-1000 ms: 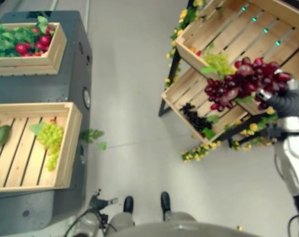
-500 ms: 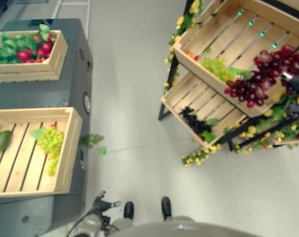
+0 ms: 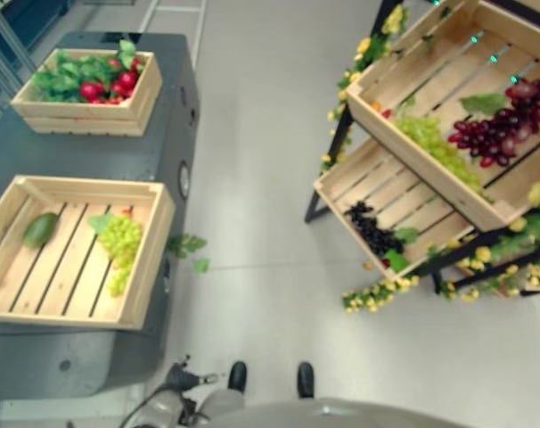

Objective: Pick up the fruits from the basket on one side to the basket on the other side

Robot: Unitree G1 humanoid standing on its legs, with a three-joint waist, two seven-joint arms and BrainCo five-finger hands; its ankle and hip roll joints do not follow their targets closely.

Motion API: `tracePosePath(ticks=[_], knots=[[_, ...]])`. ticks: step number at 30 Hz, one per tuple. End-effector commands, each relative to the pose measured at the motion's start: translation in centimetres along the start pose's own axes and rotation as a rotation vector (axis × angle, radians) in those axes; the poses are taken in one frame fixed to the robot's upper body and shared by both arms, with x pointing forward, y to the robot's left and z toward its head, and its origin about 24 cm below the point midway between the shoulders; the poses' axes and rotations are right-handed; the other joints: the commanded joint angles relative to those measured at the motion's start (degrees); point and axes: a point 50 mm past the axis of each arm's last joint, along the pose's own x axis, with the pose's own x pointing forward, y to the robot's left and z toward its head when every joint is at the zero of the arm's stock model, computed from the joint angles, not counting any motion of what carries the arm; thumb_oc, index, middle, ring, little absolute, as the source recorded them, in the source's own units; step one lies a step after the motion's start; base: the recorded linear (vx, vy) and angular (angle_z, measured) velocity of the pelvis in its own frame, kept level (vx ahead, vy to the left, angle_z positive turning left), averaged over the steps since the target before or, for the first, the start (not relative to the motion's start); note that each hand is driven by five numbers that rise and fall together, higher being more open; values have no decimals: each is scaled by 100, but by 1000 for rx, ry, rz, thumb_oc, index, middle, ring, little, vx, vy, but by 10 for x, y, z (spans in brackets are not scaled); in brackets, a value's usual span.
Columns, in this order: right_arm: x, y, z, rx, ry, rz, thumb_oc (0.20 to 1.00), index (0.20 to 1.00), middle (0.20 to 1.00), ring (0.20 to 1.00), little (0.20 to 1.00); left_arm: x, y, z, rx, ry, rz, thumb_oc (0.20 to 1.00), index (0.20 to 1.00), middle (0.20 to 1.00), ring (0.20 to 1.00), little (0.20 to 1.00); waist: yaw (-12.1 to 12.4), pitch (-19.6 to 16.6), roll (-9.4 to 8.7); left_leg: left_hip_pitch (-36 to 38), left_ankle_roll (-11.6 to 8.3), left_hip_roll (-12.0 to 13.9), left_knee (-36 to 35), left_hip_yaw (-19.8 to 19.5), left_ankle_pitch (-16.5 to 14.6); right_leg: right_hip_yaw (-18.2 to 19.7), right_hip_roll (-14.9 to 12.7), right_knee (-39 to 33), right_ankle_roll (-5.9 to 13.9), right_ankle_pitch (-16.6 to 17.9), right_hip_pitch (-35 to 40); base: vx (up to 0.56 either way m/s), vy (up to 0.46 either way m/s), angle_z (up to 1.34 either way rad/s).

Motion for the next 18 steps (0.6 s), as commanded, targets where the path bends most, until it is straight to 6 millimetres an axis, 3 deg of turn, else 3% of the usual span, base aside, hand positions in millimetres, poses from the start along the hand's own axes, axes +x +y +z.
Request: tracePosePath(ticks=[1,2,3,10,18], knots=[[2,-90,4,-121,25,-238,231,231,231,231,231,-3,-7,-17,21,72,-28,1000,1000,1000,1000,1000,-128,-158,42,-18,-373,148,115,57,-333,-118,198,156,189,-668,54,-5,-2,11],[2,-91,3,-156,42,-224,407,407,407,407,407,-3,-7,-18,25,77,-30,1000,1000,1000,1000,1000,-114,-157,33,-25,-380,148,110,46,-323,-130,191,154,188,-666,51,-11,-8,9],[3,-91,3,-175,55,-213,1000,1000,1000,1000,1000,-3,-7,-18,27,81,-36,1000,1000,1000,1000,1000,-117,-152,45,-35,-386,149,108,43,-311,-141,188,155,185,-666,46,0,0,0],[6,-81,36,-337,-84,-162,1000,1000,1000,1000,1000,-5,-18,-21,14,98,-70,1000,1000,1000,1000,1000,-151,-144,138,-76,-397,139,85,11,-276,-189,173,152,172,-678,54,0,0,0],[-4,-62,66,-219,-311,-110,1000,1000,1000,1000,1000,-5,-25,-19,-6,93,-89,1000,1000,1000,1000,1000,-216,-160,162,-50,-376,122,74,-11,-309,-201,146,129,180,-683,113,0,0,0]])
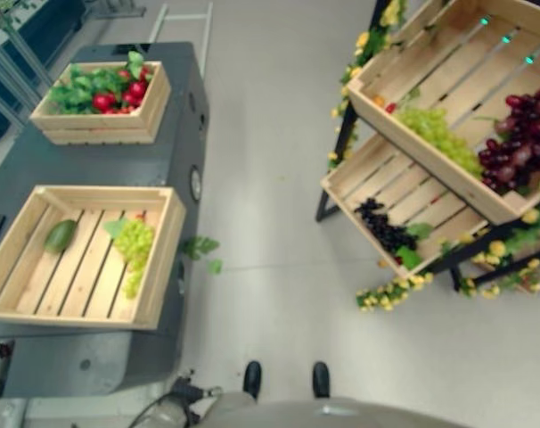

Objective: Pick up the fruits from the basket on one side to the basket on the other side

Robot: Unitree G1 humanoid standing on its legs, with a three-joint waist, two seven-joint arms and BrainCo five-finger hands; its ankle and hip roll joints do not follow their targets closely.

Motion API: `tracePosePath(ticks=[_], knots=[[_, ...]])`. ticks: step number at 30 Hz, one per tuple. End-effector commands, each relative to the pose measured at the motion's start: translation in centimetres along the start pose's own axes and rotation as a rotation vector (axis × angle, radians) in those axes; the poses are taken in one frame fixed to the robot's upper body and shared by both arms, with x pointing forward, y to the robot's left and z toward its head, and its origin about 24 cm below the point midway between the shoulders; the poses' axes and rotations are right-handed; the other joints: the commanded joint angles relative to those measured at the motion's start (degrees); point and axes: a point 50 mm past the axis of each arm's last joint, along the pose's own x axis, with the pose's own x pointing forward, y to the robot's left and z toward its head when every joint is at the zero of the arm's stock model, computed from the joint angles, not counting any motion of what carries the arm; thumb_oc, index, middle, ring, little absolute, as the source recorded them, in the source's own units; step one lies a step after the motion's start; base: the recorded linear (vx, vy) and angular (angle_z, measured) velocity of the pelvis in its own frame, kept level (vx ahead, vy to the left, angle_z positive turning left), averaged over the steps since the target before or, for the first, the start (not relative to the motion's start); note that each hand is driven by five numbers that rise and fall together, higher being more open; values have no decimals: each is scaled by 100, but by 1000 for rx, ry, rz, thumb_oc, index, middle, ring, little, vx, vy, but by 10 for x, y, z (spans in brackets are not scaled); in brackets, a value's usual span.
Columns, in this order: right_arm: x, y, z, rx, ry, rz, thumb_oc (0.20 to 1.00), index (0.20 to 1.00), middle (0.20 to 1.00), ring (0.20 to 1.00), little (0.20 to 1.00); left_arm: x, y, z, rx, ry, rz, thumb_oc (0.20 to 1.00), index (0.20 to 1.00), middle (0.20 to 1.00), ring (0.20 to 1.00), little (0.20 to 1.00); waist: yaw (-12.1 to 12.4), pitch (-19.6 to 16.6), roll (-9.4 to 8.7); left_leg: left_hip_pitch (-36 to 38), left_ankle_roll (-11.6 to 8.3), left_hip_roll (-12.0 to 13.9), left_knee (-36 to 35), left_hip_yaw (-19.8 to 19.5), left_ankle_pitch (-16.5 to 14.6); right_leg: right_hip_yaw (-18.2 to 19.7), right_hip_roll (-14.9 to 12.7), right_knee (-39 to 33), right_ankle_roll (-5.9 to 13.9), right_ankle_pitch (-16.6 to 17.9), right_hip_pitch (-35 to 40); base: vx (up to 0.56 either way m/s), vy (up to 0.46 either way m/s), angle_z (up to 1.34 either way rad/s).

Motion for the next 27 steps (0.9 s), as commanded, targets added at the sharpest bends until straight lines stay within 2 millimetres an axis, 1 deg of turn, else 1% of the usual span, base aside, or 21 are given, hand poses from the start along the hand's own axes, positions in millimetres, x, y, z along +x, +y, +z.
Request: tracePosePath(ticks=[1,4,7,9,10,11,13,14,15,16,20,25,26,27], knots=[[-5,-35,7,103,-101,-127,1000,1000,1000,1000,1000,-1,-13,-6,-4,39,-43,1000,1000,1000,1000,1000,-45,-147,-132,-37,-388,130,72,26,-338,-148,147,123,204,-701,110,0,0,0],[-13,-24,15,219,-176,-122,1000,1000,1000,1000,1000,-1,-16,-4,-12,30,-48,1000,1000,1000,1000,1000,-61,-143,-117,-29,-370,124,70,19,-349,-143,140,124,212,-694,111,0,0,0],[-27,-11,21,325,-253,-104,1000,1000,1000,1000,1000,-1,-17,-2,-23,21,-46,1000,1000,1000,1000,1000,-65,-143,-133,-22,-356,126,68,16,-359,-129,135,122,216,-695,114,0,0,0],[-36,-5,30,393,-318,-92,1000,1000,1000,1000,1000,-1,-17,0,-31,14,-46,1000,1000,1000,1000,1000,-79,-136,-122,-23,-346,122,67,18,-367,-115,134,124,217,-693,105,0,0,0],[-40,-2,30,421,-330,-97,1000,1000,1000,1000,1000,-1,-18,1,-32,11,-46,1000,1000,1000,1000,1000,-86,-134,-123,-20,-340,122,68,18,-372,-112,133,123,217,-692,106,0,0,0],[-46,3,33,448,-364,-76,1000,1000,1000,1000,1000,-1,-18,1,-33,8,-46,1000,1000,1000,1000,1000,-90,-136,-122,-15,-334,123,69,24,-375,-107,133,124,219,-694,106,0,0,0],[-56,10,33,524,-389,-71,1000,1000,1000,1000,1000,-1,-19,2,-29,4,-46,1000,1000,1000,1000,1000,-77,-139,-135,-13,-325,118,68,23,-380,-99,138,121,220,-693,96,0,0,0],[-67,15,40,598,-438,-55,1000,1000,1000,1000,1000,0,-19,4,-34,-3,-44,1000,1000,1000,1000,1000,-92,-136,-134,-9,-312,114,67,25,-388,-93,139,121,221,-688,96,-11,0,-3],[-68,15,38,599,-434,-56,1000,1000,1000,1000,1000,0,-18,4,-30,-3,-43,1000,1000,1000,1000,1000,-78,-138,-147,-9,-312,114,67,22,-388,-96,139,121,221,-689,97,-7,-3,-4],[-73,18,38,638,-446,-50,1000,1000,1000,1000,1000,-1,-19,3,-30,-3,-42,1000,1000,1000,1000,1000,-73,-140,-148,-8,-304,113,66,25,-391,-94,138,119,222,-686,101,0,0,0],[-96,25,51,757,-544,-20,1000,1000,1000,1000,1000,0,-17,6,-31,-13,-33,1000,1000,1000,1000,1000,-74,-150,-146,-8,-286,113,68,18,-391,-90,143,121,220,-686,94,0,0,0],[-116,25,64,801,-637,-2,1000,1000,1000,1000,1000,1,-15,8,-40,-21,-20,1000,1000,1000,1000,1000,-82,-153,-148,-1,-262,110,66,11,-400,-80,139,125,219,-678,91,0,0,0],[-116,25,64,801,-637,-2,1000,1000,1000,1000,1000,1,-15,8,-40,-21,-20,1000,1000,1000,1000,1000,-80,-153,-149,-1,-262,110,66,11,-400,-80,139,125,219,-679,91,0,0,0],[-123,25,68,817,-668,8,1000,1000,1000,1000,1000,0,-14,8,-39,-22,-19,1000,1000,1000,1000,1000,-86,-162,-153,4,-255,104,67,16,-407,-85,136,126,223,-676,93,0,0,0]])
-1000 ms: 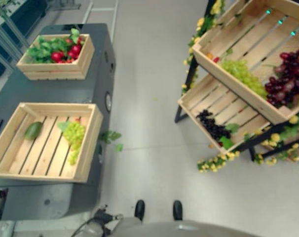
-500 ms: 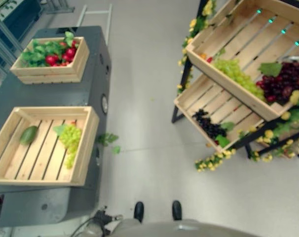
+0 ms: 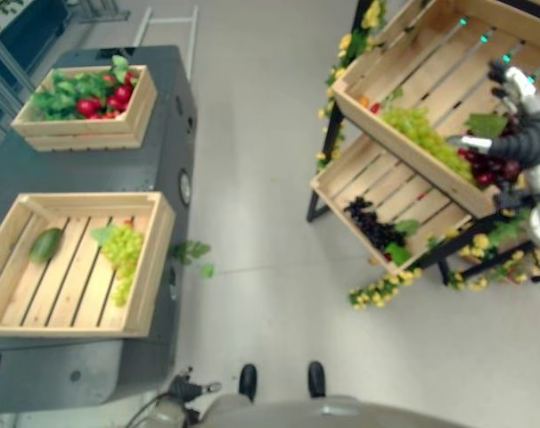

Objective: Pick up the fruits from the basket on one side to the basket on the other side

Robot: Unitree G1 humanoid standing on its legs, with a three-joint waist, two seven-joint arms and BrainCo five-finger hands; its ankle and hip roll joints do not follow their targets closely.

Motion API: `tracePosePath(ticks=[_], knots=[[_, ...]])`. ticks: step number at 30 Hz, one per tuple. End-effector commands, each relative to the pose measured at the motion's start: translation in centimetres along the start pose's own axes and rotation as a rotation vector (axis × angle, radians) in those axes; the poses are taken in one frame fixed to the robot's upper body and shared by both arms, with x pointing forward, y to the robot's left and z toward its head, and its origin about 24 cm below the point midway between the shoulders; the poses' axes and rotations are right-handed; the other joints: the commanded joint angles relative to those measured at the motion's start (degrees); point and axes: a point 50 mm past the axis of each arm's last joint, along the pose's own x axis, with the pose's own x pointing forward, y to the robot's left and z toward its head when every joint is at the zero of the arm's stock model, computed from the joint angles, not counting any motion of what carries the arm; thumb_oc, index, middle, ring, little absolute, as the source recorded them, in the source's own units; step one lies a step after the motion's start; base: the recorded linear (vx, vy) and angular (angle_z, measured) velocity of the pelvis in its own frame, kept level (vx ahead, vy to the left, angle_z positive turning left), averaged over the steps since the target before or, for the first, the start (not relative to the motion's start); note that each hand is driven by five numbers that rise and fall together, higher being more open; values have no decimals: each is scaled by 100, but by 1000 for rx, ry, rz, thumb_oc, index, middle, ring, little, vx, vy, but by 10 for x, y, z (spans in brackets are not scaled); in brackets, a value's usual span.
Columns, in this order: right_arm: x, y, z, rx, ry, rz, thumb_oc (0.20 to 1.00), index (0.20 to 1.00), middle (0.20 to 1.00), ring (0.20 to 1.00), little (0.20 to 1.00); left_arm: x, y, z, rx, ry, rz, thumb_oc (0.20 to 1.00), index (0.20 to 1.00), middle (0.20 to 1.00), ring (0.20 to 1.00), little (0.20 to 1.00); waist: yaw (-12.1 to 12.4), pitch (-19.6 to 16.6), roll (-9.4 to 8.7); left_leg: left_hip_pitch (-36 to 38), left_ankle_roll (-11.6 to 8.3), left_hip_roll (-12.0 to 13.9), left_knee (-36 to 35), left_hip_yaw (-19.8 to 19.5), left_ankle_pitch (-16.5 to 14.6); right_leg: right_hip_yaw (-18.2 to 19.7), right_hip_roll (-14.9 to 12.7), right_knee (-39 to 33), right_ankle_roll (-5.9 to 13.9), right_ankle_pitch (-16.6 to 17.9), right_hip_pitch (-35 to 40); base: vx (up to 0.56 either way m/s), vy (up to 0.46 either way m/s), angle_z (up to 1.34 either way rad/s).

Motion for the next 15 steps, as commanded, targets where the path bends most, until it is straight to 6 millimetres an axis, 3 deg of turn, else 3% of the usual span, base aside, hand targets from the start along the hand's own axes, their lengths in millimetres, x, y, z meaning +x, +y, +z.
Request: tracePosePath(ticks=[1,9,15], knots=[[2,-18,26,20,-145,-68,1000,1000,1000,1000,1000,1,-15,2,31,7,-32,1000,1000,1000,1000,1000,64,-227,-77,-81,-214,49,75,-4,-379,-115,85,128,234,-671,21,0,0,0],[-6,-10,34,49,-184,-47,1000,1000,1000,1000,1000,1,-14,2,41,-1,-28,1000,1000,1000,1000,1000,66,-220,-111,-87,-181,22,83,-29,-398,-129,71,139,247,-665,26,0,0,0],[-22,14,33,187,-187,-26,1000,1000,1000,1000,1000,1,-12,5,29,-11,-11,1000,1000,1000,1000,1000,80,-203,-163,-83,-138,-8,96,-61,-411,-133,56,196,247,-677,19,0,0,0]])
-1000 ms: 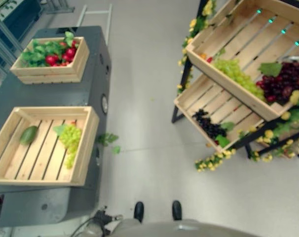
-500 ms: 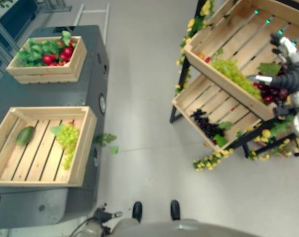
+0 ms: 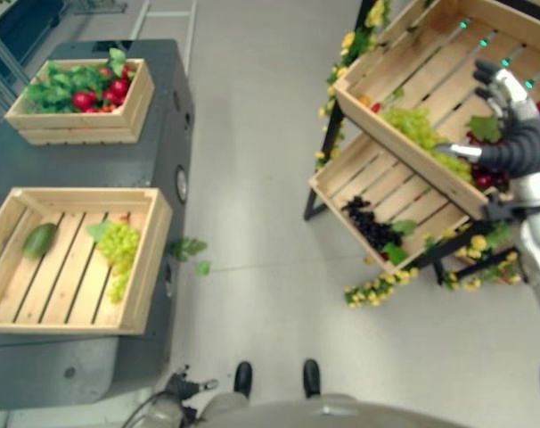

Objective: Pick up the fruits from the basket on one side to the basket on the other side

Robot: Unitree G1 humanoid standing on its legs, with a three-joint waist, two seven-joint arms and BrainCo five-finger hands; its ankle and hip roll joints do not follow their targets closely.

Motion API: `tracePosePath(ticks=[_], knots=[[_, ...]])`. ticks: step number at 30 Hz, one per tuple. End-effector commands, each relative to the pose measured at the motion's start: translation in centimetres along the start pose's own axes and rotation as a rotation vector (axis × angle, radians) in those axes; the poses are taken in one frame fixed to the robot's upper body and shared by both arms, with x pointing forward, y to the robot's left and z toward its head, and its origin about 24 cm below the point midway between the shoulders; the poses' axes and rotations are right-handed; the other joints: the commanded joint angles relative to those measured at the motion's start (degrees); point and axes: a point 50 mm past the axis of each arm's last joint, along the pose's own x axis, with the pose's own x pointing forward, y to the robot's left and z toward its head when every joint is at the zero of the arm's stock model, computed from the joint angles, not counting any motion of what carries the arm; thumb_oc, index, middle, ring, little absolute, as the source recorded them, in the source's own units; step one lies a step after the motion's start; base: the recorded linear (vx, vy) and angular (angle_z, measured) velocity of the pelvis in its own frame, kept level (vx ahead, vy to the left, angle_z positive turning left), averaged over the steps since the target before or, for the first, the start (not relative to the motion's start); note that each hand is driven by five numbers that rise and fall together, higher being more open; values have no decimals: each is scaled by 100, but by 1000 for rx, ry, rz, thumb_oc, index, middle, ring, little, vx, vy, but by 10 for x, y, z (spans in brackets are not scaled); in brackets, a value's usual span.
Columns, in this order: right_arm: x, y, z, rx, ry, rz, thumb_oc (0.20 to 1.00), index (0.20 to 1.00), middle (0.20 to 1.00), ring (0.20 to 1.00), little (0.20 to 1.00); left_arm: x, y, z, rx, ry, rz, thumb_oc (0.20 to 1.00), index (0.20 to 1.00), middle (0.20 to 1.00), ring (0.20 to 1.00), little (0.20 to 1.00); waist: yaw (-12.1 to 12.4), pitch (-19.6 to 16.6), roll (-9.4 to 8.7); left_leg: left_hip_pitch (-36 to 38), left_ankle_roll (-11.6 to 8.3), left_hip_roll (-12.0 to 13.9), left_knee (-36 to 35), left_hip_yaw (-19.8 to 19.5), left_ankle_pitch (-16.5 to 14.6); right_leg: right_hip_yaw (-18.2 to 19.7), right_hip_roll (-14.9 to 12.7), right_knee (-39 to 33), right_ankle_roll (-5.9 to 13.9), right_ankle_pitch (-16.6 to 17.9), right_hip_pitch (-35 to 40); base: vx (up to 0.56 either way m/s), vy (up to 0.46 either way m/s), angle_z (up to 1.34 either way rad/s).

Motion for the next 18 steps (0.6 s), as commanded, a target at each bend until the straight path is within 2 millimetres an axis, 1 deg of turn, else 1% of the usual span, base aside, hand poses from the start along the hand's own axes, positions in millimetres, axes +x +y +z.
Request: tracePosePath(ticks=[1,5,7,8,10,12,13,14,15,16,18], knots=[[-5,-7,22,54,-127,-43,1000,1000,1000,1000,1000,0,-16,3,46,-8,-33,1000,1000,1000,1000,1000,76,-256,-67,-87,-131,-10,98,-62,-415,-122,52,203,246,-679,8,0,0,0],[-13,6,24,71,-131,-29,1000,1000,1000,1000,1000,1,-13,5,41,-16,-12,1000,1000,1000,1000,1000,102,-232,-89,-98,-104,-24,102,-118,-406,-153,38,326,231,-734,-20,-8,0,1],[-17,14,21,103,-120,-32,1000,1000,1000,1000,1000,2,-8,10,41,-32,6,1000,1000,1000,1000,1000,97,-137,-97,-152,-85,-33,139,-192,-383,-94,55,611,207,-825,-148,-95,-13,6],[-18,17,18,108,-105,-35,1000,1000,1000,1000,1000,4,-5,15,47,-46,20,1000,1000,1000,1000,1000,65,-71,-88,-208,-74,-36,176,-250,-352,95,120,792,207,-882,-220,-130,-8,18],[-22,18,16,103,-95,-54,1000,1000,1000,1000,1000,5,-1,21,55,-64,40,1000,1000,1000,1000,1000,-34,-35,-67,-364,-59,-68,265,-416,-289,755,372,1097,147,-1124,-322,-77,19,44],[-32,15,11,95,-62,-87,1000,1000,1000,1000,1000,6,-2,26,75,-77,39,1000,1000,1000,1000,1000,-162,-86,-23,-483,-75,-160,323,-659,-218,1511,669,1242,34,-1295,-261,-7,24,94],[-32,15,11,94,-61,-88,1000,1000,1000,1000,1000,6,-3,25,77,-76,39,1000,1000,1000,1000,1000,-166,-93,-25,-484,-77,-164,328,-675,-225,1498,668,1258,25,-1313,-263,-1,-58,128],[-39,17,7,98,-31,-103,1000,1000,1000,1000,1000,6,-4,26,105,-80,34,1000,1000,1000,1000,1000,-234,-137,8,-533,-136,-200,376,-924,-189,1759,851,1275,-70,-1378,-146,-7,-121,152],[-42,22,4,119,-11,-93,1000,1000,1000,1000,1000,5,-3,23,101,-75,39,1000,1000,1000,1000,1000,-239,-156,-2,-535,-183,-195,383,-1014,-188,1646,821,1152,-96,-1299,-103,-26,-165,134],[-44,25,3,123,-3,-79,1000,1000,1000,1000,1000,5,-2,22,99,-72,43,1000,1000,1000,1000,1000,-223,-174,-9,-535,-207,-185,392,-1042,-186,1599,785,1102,-78,-1255,-85,-26,-148,76],[-52,31,0,152,34,-53,1000,1000,1000,1000,1000,4,-5,21,88,-75,43,1000,1000,1000,1000,1000,-192,-188,24,-542,-237,-187,489,-1168,-185,1501,736,1084,-62,-1269,-53,-20,-135,30]])
